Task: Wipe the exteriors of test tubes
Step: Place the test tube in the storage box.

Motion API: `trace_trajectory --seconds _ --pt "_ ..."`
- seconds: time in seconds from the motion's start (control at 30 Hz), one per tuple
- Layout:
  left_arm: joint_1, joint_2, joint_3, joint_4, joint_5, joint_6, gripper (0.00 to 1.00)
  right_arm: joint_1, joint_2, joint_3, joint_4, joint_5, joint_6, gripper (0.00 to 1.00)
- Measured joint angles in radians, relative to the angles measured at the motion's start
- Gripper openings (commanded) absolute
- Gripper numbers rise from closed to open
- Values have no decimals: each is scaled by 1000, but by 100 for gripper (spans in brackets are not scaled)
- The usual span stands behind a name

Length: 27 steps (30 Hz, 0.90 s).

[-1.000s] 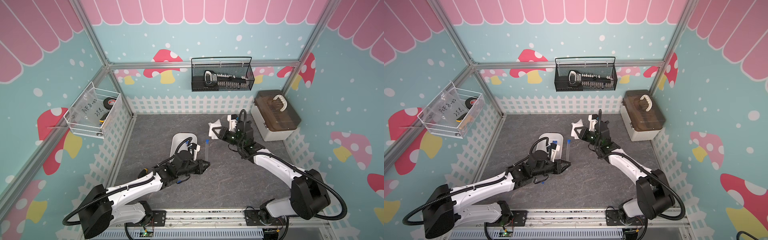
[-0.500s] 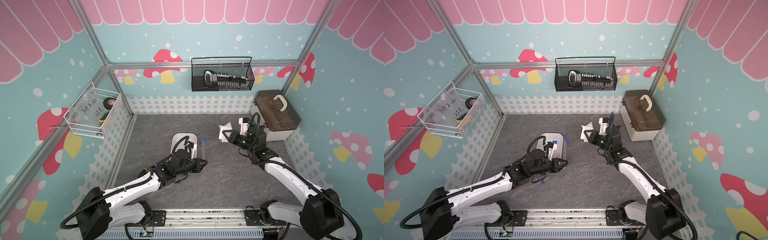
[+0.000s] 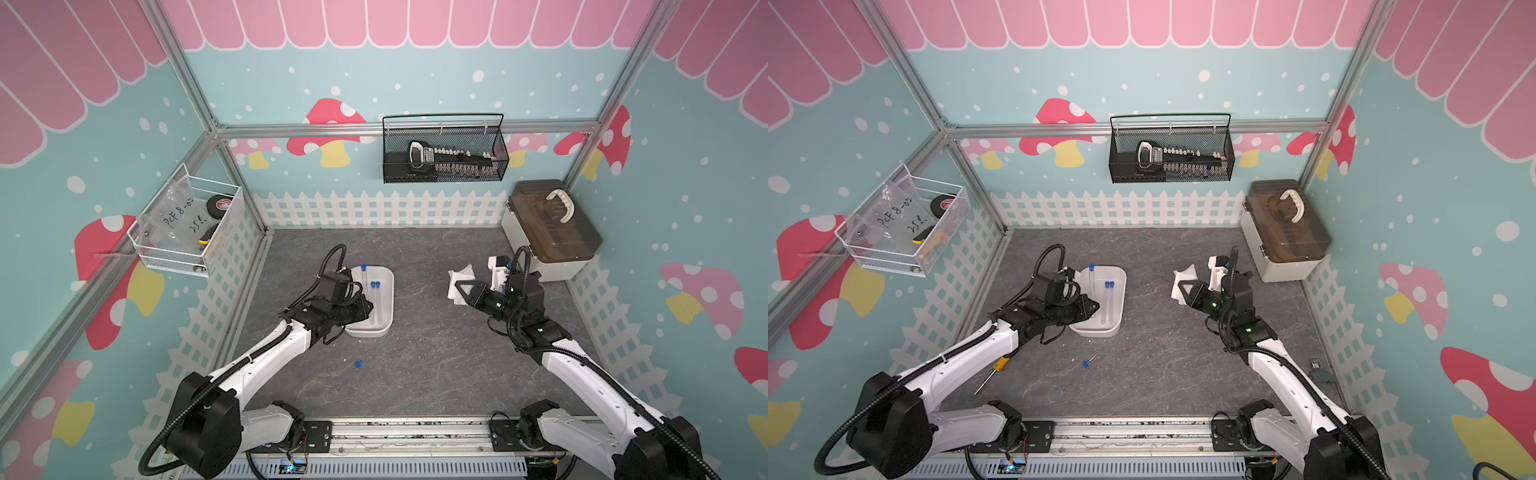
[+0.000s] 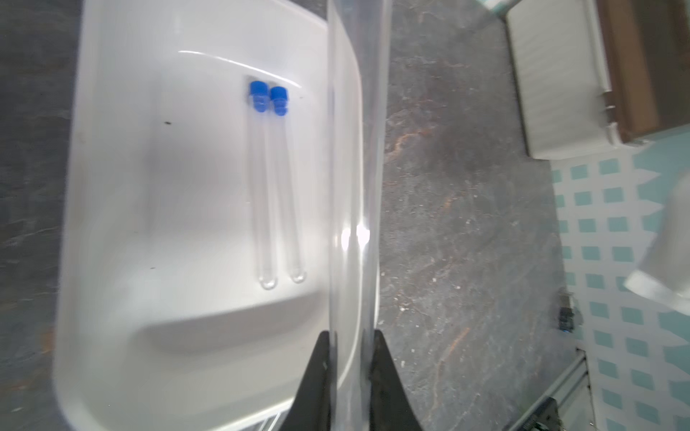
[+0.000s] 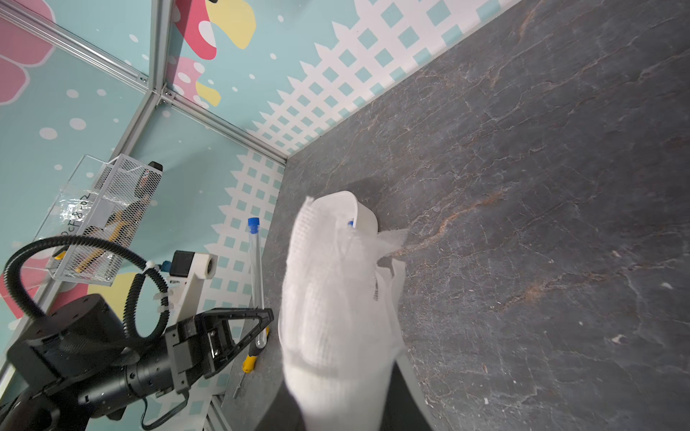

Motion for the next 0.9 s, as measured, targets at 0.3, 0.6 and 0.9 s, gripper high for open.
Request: trace_trajectory --seconds 0.3,0.6,0.9 --pt "4 182 100 -156 -97 127 13 0 -42 -8 -16 12 0 21" --pt "4 353 176 -186 -153 195 13 -1 -55 -34 -21 22 4 21" --pt "4 465 247 -192 -161 226 21 -1 -66 -37 -32 23 4 21"
